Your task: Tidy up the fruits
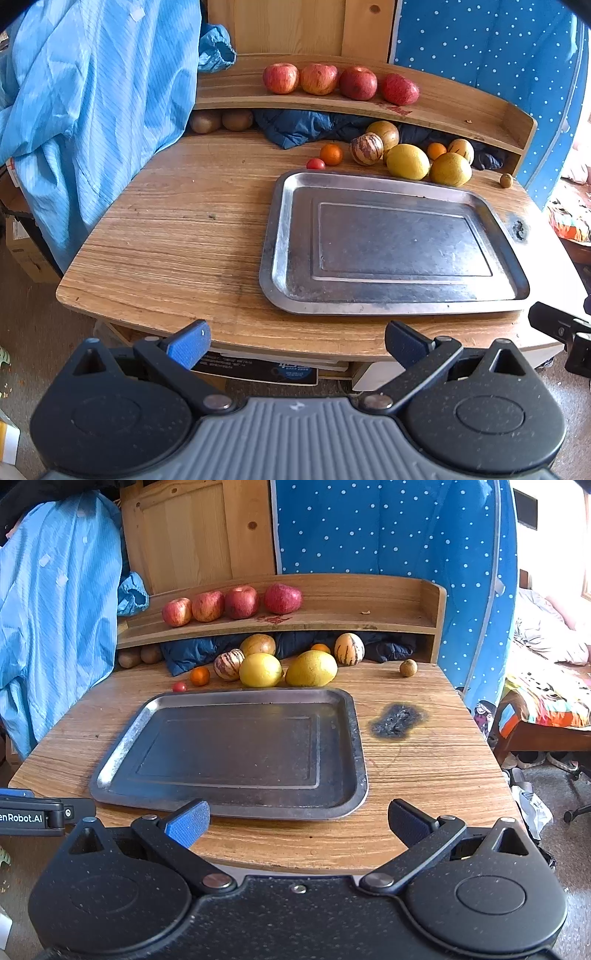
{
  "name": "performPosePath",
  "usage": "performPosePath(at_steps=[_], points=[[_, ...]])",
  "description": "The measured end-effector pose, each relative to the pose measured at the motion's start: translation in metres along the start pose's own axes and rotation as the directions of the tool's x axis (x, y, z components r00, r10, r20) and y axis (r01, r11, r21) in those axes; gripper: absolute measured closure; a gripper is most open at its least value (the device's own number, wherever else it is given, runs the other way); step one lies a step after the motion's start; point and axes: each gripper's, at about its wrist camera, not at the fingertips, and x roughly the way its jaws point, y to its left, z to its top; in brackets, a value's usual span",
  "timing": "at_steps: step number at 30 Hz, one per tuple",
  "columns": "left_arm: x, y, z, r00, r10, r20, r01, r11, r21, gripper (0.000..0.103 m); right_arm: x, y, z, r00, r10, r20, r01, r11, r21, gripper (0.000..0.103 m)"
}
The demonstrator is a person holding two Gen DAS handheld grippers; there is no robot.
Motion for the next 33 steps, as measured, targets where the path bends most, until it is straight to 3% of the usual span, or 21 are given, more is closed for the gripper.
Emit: performPosePath(at_steps=[10,26,33], points=[[0.022,-0.011,0.018,1.0,0.015,-0.02,-0.016,0.999,-0.031,0.001,0.031,-0.008,0.023,0.999,0.04,-0.022,-0.04,0.998,-0.04,0.001],[0.068,-0.051,0.082,0.998,0.065,-0.012,-0.066,0.989,-0.129,0.001,0.099,-0.054,0.087,0.99,0.139,-0.023,-0.141,0.979,-0.145,0.001],[0.082,-0.036,0.109,0.995,0.097,-0.025,-0.1,0.984,-0.15,0.001,0.117,-0.049,0.101,0.984,0.178,-0.013,-0.178,0.972,-0.153,0.0]])
